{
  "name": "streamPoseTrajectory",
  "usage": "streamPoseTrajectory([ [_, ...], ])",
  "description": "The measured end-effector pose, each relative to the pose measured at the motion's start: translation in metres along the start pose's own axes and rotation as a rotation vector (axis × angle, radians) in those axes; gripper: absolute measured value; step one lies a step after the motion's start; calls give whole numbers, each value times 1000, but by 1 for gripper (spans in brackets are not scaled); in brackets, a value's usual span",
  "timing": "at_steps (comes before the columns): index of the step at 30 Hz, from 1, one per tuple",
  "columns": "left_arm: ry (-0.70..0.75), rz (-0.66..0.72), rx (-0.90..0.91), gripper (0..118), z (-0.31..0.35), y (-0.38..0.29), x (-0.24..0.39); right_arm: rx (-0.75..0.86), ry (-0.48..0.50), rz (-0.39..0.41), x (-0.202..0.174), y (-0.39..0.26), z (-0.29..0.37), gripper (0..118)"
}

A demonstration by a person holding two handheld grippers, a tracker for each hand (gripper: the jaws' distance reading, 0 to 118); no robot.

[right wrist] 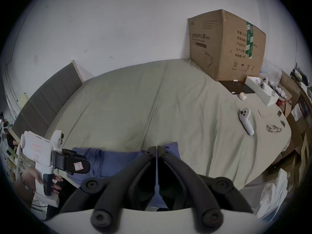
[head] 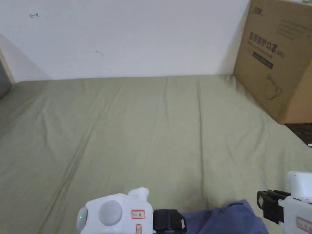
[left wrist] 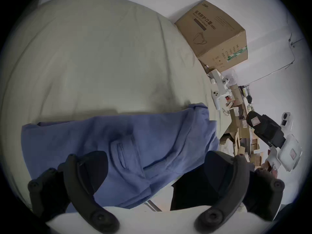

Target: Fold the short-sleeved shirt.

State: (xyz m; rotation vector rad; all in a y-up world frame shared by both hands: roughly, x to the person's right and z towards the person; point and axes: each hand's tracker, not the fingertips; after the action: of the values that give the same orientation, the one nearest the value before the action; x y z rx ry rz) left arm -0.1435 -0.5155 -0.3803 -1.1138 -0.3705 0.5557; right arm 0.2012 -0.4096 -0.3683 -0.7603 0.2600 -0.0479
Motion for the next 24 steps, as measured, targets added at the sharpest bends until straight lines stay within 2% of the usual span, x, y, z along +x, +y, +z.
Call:
streamPoseTrajectory([
  [2, 48, -30, 41, 115, 16, 0, 0, 3, -4, -7, 4, -1, 1, 1],
  [3, 75, -54, 60, 109, 25, 1, -3, 3, -3, -11, 6, -1, 0, 1],
  [4, 79, -73, 85, 93, 34, 0, -6, 3, -1, -14, 7, -1, 0, 1],
  [5, 105, -86, 107, 63, 42, -1, -8, 3, 1, -16, 8, -1, -1, 1],
  [6, 151, -91, 127, 12, 49, -1, -7, 4, 1, -18, 8, -2, -2, 1],
  [7, 212, -90, 115, 1, 50, -3, -9, 4, 1, -22, 10, -2, -3, 1],
  [9, 250, -93, 85, 1, 45, -3, -17, 1, 7, -32, 10, -3, -4, 1],
  [13, 166, -40, -3, 1, 11, -11, -27, -12, 22, -39, 9, -7, -5, 1],
  [19, 154, -110, -48, 1, -37, -22, -13, -26, -2, -10, 10, -8, -1, 1],
  [21, 75, -68, -44, 1, -34, -18, -18, -26, -8, -8, 10, -7, 0, 1],
  [24, -136, 60, -39, 1, -14, -19, -32, -23, -12, -6, 9, -5, 0, 1],
])
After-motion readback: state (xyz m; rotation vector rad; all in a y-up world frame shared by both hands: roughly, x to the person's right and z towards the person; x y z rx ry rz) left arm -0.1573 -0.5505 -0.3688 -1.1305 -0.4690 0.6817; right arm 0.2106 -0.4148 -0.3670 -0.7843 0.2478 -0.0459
